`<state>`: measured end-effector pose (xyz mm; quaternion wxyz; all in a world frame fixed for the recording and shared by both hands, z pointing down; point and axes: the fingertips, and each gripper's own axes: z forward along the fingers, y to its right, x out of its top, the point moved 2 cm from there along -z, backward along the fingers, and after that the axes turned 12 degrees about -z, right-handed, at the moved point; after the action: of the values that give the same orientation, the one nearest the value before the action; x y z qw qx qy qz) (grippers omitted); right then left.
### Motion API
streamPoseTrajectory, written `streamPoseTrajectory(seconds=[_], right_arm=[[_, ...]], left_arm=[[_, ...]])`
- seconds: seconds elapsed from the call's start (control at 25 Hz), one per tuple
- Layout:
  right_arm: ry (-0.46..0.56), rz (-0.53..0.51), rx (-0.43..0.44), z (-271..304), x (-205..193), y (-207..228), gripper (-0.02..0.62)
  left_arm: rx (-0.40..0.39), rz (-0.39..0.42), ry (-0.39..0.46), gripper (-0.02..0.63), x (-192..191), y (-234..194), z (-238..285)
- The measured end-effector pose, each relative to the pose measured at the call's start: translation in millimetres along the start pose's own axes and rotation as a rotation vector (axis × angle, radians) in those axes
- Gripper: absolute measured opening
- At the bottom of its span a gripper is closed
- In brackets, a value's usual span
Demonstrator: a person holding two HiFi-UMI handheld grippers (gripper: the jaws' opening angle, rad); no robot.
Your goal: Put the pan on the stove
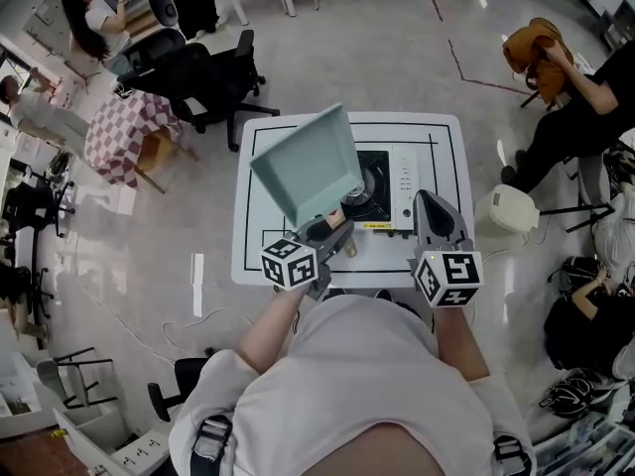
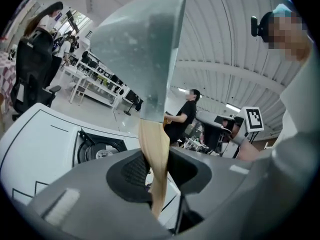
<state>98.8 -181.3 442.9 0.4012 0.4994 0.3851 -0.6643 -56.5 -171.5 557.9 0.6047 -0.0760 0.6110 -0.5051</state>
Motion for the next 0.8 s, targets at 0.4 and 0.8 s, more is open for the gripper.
streamPoseTrajectory(seconds=[0.4, 0.8], right_arm=[[-0.009, 0.009, -0.020, -3.3, -3.6, 8.0, 0.008], [-0.022, 0.018, -0.036, -1.6, -8.6, 16.4, 0.008]], left_arm=[[-0.144, -0.191, -0.115, 0.109, -23.5, -6.0, 21.7], [-0.261, -0.388, -0.262, 0.117, -49.2, -27.7, 44.9]])
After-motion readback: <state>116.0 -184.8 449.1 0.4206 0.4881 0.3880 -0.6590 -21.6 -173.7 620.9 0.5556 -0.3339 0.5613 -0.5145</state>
